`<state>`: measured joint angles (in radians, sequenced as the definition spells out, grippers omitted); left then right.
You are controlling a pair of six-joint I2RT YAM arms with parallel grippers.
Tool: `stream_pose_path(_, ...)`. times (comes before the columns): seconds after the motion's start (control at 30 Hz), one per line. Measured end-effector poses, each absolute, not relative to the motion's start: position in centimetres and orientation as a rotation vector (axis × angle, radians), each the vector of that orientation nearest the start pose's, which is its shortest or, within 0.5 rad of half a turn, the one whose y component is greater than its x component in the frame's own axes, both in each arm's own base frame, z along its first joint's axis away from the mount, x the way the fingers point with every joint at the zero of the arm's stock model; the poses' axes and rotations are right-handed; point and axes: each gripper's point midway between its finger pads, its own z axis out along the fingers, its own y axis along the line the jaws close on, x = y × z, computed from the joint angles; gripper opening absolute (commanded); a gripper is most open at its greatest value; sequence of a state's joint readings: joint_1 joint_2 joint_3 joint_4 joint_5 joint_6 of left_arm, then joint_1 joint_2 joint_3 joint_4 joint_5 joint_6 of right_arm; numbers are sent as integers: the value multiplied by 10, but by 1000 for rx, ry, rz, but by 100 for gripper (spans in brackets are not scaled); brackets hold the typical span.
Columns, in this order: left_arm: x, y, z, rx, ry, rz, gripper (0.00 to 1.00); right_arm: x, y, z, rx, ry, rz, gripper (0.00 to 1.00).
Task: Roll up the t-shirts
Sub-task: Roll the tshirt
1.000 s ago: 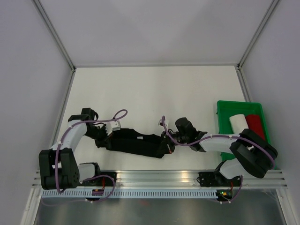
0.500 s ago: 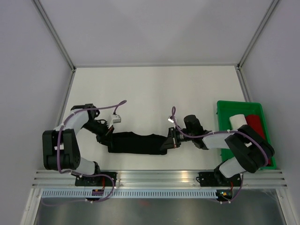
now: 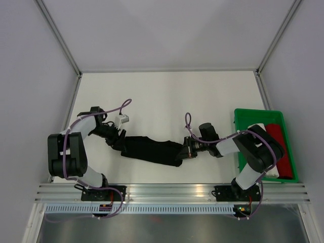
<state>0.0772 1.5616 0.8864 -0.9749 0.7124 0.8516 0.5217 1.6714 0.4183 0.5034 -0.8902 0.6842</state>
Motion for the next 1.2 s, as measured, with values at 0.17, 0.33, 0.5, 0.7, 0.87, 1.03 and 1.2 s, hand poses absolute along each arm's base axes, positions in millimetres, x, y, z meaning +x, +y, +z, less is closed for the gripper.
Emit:
stream_pose_path(0.17, 219, -81, 53, 966, 2465, -936, 68, 169, 273, 27, -333, 2518, 1581, 0)
stream_pose_path(0.33, 224, -88, 56, 930, 2441, -967, 9, 172, 274, 27, -346, 2519, 1573, 0)
stream_pose_path(0.5, 225, -88, 56, 924, 2445, -964, 2, 174, 272, 23, -364, 2550, 1525, 0)
stream_pose_path(0.7, 198, -82, 63, 929, 2528, -990, 2, 153, 280, 38, -466, 2555, 1480, 0)
stream_pose_path(0.87, 174, -74, 78, 929, 2580, -971, 2, 133, 286, 71, -519, 2475, 1580, 0)
stream_pose_path(1.03, 171, -75, 75, 896, 2636, -1040, 2, 141, 276, 58, -418, 2525, 1597, 0)
stream_pose_path(1.2, 171, -76, 54, 809, 2744, -1132, 2, 143, 270, 28, -319, 2619, 1596, 0)
